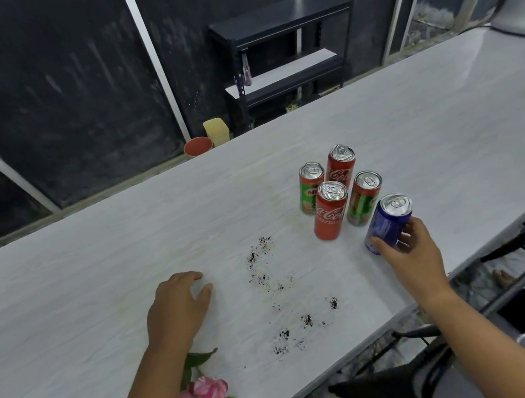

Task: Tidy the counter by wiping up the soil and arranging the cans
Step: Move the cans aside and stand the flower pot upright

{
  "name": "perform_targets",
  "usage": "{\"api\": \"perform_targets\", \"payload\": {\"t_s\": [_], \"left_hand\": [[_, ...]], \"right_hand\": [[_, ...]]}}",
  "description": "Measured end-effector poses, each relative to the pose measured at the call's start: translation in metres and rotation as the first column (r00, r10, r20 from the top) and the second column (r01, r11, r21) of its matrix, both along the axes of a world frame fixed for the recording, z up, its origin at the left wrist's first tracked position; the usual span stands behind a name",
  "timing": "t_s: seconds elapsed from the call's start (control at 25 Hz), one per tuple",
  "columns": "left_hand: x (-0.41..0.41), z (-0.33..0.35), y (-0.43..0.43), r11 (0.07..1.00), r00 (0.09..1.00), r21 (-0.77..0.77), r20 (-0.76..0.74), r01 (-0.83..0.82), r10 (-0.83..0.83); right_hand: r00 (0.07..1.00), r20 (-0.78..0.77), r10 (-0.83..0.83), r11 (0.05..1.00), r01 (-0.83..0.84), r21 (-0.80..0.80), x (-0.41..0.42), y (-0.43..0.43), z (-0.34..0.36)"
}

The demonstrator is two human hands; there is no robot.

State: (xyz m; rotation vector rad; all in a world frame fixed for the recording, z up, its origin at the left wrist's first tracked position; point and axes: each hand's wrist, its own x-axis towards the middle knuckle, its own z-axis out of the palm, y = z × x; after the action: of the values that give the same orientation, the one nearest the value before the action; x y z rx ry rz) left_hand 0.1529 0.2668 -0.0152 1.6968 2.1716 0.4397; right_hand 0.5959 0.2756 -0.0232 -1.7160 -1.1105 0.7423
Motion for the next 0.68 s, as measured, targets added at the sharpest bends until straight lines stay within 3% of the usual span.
{"api": "perform_targets", "payload": {"t_s": [0.16, 0.28, 0.48, 0.68], "left_hand": [[-0.006, 0.012, -0.006, 0.991, 0.986, 0.086, 0.142, -0.102, 0.09], [-0.033, 0.015, -0.012, 0.97, 0.949, 0.144, 0.278, -0.197, 0.151], [-0.106, -0.011, -0.043, 0.956, 0.956, 0.117, 0.154, -0.268, 0.249], [-0.158, -0.041, -0.089, 0.97, 0.992, 0.207, 0.036, -0.126, 0.121]], "right_hand": [[0.995, -0.05, -0.081, 0.997, 0.081, 0.001, -0.008, -0.023, -0.008], [0.988, 0.123, -0.098, 0.993, 0.09, 0.073, -0.023, -0.054, -0.013], [0.985, 0.121, 0.124, 0.99, -0.131, 0.057, -0.073, -0.067, -0.014], [0.896, 0.126, 0.425, 0.903, -0.43, 0.012, -0.144, -0.056, -0.001]]}}
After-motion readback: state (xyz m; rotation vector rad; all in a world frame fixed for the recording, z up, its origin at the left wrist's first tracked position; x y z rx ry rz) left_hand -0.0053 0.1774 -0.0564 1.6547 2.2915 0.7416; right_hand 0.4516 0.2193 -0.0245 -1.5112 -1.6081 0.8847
